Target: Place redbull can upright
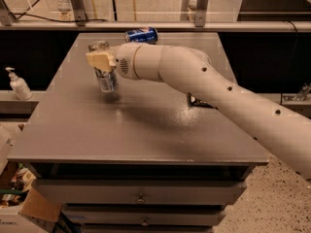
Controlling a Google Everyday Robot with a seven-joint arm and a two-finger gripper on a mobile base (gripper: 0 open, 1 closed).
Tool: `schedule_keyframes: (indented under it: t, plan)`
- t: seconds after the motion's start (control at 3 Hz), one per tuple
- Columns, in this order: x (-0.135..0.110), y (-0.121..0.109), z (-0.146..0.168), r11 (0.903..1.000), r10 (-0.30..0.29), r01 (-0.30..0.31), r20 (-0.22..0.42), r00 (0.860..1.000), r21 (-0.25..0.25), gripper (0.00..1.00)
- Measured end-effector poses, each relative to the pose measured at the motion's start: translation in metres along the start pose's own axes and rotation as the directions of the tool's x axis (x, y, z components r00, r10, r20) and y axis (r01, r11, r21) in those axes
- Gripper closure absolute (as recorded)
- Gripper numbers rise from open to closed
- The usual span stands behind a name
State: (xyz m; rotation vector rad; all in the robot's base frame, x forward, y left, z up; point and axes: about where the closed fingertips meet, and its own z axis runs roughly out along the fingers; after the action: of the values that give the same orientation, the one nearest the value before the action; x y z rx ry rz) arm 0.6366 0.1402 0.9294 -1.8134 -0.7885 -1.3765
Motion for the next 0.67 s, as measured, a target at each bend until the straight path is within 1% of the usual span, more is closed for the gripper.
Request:
schedule_keyframes:
  t: [0.33, 0.67]
  plan:
    - [-0.0085, -0.0112, -0.0032, 0.9933, -0.064, 0.067, -0.038, 0.997, 0.094, 1.0]
    - [-0.0141, -0.0176, -0.0055, 0.9781, -0.145, 0.153, -0.065, 0.987, 0.142, 1.0]
